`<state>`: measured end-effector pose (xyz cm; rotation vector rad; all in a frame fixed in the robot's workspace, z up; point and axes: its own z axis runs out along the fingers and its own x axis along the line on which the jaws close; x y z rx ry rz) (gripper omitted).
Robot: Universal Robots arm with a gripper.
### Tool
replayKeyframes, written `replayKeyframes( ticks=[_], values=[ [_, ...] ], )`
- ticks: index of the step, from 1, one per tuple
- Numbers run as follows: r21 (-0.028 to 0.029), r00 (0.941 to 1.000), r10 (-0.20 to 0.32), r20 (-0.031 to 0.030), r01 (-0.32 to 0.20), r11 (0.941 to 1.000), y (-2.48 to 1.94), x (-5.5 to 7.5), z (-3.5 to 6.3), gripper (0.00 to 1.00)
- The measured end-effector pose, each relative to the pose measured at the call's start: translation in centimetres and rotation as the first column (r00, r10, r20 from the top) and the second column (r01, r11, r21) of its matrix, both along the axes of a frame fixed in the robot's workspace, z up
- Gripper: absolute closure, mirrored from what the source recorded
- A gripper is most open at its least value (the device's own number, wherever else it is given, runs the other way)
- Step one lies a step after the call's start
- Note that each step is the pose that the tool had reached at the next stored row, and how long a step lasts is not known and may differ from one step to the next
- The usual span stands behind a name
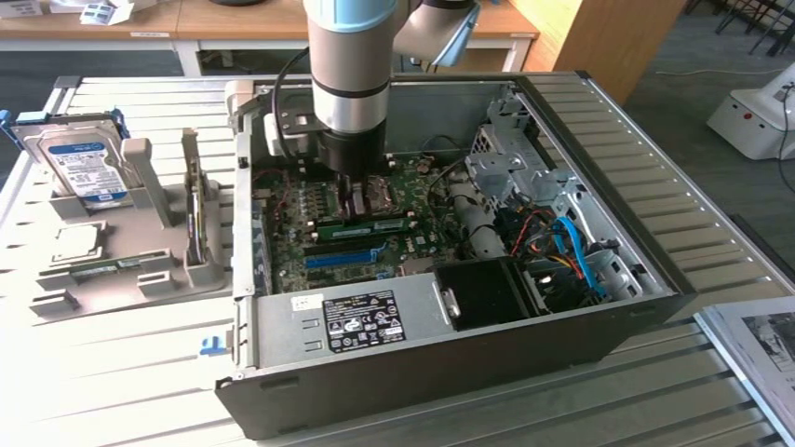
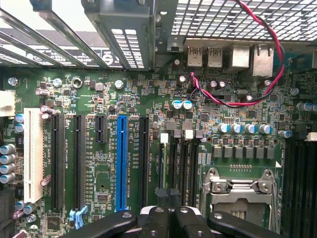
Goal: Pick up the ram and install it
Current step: 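Press down the ram until it locks into place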
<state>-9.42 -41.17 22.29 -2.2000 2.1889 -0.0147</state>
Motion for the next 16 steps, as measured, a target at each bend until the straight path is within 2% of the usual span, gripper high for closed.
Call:
replayKeyframes(
  ticks=[8,16],
  values=[
    [0.0007,1.0,0.0,0.0006,0.0,1.0,0.01,0.01,0.08,0.9],
    [-0.0001,1.0,0.0,-0.0002,0.0,1.0,0.0,0.0,0.86,0.9]
  ],
)
